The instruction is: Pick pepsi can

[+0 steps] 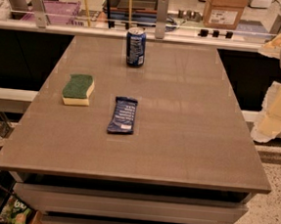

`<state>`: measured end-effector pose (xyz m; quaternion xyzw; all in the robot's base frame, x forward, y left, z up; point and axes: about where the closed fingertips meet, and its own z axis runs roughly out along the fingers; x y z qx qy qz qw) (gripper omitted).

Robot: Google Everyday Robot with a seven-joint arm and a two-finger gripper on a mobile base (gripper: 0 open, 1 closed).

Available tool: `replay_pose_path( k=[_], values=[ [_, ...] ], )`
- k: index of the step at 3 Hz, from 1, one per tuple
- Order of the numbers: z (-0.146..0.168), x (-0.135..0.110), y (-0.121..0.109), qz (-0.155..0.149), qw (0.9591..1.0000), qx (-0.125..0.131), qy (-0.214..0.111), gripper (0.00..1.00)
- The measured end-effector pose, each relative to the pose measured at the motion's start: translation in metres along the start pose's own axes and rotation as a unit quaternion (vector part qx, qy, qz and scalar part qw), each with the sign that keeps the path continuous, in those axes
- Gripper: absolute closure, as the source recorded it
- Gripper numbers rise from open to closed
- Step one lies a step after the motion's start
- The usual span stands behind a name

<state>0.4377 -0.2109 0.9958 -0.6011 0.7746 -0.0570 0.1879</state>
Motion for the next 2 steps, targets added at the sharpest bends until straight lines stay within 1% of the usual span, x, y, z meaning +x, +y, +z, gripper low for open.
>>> replay_pose_path(
  k=[1, 2],
  values=[
    [-0.0013, -0.0016, -0.0012, 0.002, 1.0000, 0.006, -0.001, 0.00],
    [0.0023, -0.0041, -0.0092, 0.029, 0.9991, 0.018, -0.023, 0.00]
  ],
)
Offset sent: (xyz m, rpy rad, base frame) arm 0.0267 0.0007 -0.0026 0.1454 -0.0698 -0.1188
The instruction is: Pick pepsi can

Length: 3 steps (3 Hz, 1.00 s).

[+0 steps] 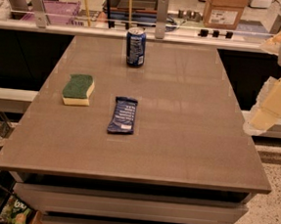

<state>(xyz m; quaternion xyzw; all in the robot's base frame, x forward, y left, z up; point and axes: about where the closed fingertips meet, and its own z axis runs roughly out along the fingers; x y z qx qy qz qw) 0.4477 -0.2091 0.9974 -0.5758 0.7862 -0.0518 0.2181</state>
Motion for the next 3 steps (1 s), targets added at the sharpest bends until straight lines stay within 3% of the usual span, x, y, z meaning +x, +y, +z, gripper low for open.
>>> replay_pose_path(
  k=[1, 2, 3],
  values=[
    [0.012, 0.001, -0.012, 0.055, 0.9972, 0.011, -0.048, 0.00],
    [0.023, -0.005, -0.026, 0.113, 0.9875, 0.026, -0.106, 0.00],
    [0.031, -0.012, -0.038, 0.144, 0.9752, 0.048, -0.161, 0.00]
  ],
)
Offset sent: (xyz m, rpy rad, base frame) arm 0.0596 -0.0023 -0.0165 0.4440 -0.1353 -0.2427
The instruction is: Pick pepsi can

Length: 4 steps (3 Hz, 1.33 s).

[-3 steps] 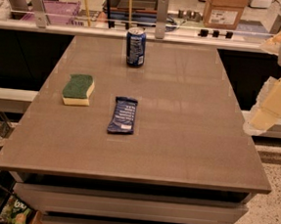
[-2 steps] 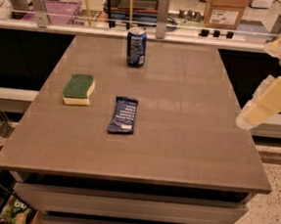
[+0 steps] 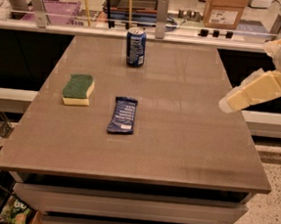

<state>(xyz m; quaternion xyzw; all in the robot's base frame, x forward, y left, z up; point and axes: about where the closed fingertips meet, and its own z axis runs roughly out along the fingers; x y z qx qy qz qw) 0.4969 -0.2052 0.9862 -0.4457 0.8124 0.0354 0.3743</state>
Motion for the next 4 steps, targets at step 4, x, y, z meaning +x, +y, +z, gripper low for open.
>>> replay_pose_path(
  k=[4],
  values=[
    [0.016, -0.035, -0.017, 0.020, 0.9903, 0.051, -0.128, 0.00]
  ],
)
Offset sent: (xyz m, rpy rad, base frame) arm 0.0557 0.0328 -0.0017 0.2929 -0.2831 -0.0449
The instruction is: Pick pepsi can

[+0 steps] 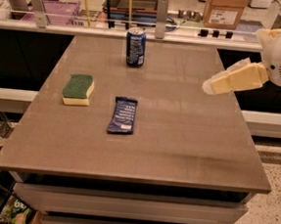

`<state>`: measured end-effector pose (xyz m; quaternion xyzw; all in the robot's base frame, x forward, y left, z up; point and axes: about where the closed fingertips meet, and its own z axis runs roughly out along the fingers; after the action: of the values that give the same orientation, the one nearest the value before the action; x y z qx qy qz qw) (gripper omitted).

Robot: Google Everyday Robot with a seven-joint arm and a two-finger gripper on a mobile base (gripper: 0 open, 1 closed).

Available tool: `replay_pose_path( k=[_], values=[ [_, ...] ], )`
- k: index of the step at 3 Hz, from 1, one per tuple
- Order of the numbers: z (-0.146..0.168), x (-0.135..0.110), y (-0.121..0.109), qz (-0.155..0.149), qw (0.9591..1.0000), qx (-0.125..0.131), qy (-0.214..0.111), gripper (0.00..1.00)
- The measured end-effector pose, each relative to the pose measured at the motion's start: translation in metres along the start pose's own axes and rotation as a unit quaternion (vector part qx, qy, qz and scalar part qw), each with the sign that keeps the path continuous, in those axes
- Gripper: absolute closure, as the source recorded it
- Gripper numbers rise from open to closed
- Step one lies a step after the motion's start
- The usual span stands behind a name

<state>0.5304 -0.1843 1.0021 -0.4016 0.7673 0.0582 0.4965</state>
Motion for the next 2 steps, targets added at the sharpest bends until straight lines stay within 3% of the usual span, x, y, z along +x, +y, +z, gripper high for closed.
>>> replay_pose_path(
  k=[2],
  values=[
    [0.031, -0.027, -0.012, -0.015, 0.9973, -0.007, -0.071, 0.00]
  ],
)
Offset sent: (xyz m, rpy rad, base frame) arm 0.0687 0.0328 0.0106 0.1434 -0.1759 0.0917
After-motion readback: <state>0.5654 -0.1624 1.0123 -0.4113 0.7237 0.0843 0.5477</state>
